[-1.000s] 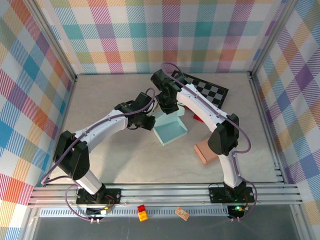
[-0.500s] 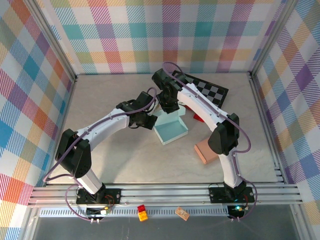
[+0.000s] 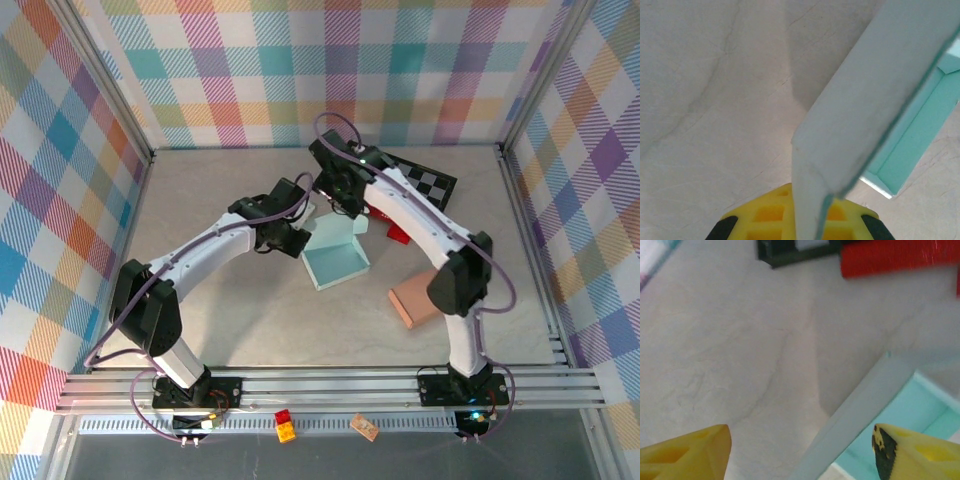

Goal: Fold the paper box

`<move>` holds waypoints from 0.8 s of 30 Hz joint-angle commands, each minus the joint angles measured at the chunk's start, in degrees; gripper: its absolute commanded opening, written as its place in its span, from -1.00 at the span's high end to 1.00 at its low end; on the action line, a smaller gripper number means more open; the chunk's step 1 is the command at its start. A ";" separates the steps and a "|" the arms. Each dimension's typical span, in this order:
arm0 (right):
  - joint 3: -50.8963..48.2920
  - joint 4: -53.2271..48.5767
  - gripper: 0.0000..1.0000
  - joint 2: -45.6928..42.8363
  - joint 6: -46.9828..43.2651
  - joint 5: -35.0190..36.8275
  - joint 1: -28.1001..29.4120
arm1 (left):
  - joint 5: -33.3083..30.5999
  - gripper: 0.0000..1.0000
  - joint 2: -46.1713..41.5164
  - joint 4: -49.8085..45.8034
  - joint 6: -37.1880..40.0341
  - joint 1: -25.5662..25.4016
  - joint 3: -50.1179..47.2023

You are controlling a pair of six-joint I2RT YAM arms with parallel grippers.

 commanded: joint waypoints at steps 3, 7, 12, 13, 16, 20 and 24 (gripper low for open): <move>-19.99 22.39 -0.48 -18.31 -35.60 -9.85 -6.77 | 1.99 1.00 -2.62 -5.60 7.72 2.28 1.64; -29.16 25.01 -0.47 -23.50 -52.89 -30.42 -13.17 | 2.85 1.00 -2.31 -6.88 12.46 4.29 1.21; -29.32 12.75 -0.37 -18.30 -66.05 -38.69 -13.45 | 3.14 1.00 -2.16 -6.45 16.10 5.52 1.14; -29.79 11.92 -0.36 -17.44 -67.56 -38.69 -13.29 | 2.76 1.00 -1.98 -6.46 16.42 5.60 1.27; -30.82 12.77 -0.37 -16.80 -70.27 -37.24 -13.20 | 2.62 1.00 -1.35 -6.17 16.80 5.85 1.82; -28.33 11.02 -0.38 -13.65 -72.81 -36.40 -13.13 | 2.18 1.00 -0.53 -5.67 16.23 5.87 2.33; -28.34 10.64 -0.25 -11.48 -72.93 -35.35 -13.14 | 1.87 1.00 0.15 -5.86 16.01 5.87 2.99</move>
